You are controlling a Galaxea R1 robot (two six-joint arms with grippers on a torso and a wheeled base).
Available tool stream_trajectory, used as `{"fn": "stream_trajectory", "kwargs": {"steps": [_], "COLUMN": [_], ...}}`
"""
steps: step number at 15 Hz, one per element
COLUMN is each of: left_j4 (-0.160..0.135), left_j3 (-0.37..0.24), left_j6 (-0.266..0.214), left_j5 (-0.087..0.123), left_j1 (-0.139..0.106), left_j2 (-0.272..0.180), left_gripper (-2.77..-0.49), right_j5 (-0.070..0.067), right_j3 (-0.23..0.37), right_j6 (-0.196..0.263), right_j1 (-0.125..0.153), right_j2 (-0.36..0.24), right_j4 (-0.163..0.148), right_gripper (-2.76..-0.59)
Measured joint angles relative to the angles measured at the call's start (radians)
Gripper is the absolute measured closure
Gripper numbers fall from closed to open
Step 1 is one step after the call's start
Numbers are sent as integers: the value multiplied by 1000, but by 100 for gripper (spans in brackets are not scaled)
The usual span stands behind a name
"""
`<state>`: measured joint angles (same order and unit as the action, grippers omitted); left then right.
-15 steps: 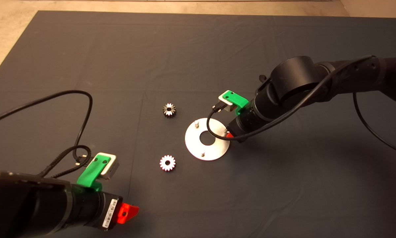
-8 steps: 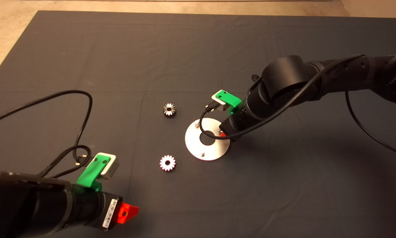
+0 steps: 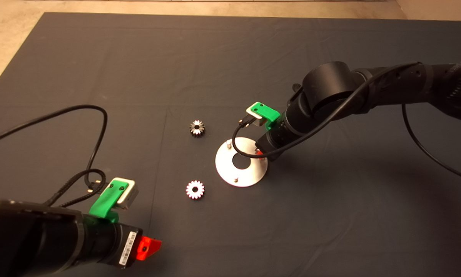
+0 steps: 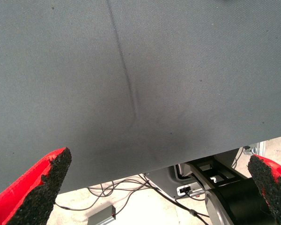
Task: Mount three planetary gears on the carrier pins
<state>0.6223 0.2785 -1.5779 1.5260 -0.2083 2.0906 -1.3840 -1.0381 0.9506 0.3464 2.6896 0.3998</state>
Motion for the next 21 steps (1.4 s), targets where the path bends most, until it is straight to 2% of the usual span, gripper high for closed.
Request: {"fn": "stream_trajectory", "kwargs": {"steps": [3, 8, 21], "left_j4": [0, 0, 0], "left_j3": [0, 0, 0], "left_j6": [0, 0, 0], "left_j5": [0, 0, 0], "left_j1": [0, 0, 0], "left_j2": [-2, -2, -9], "left_gripper": [-275, -275, -275], "right_j5": [-1, -5, -4], "right_j3": [0, 0, -5], "right_j6": [-8, -8, -49], "right_j1": [-1, -33, -33], "right_j2": [0, -2, -2], "right_j4": [0, 0, 5], "right_gripper": [-99, -100, -100]}}
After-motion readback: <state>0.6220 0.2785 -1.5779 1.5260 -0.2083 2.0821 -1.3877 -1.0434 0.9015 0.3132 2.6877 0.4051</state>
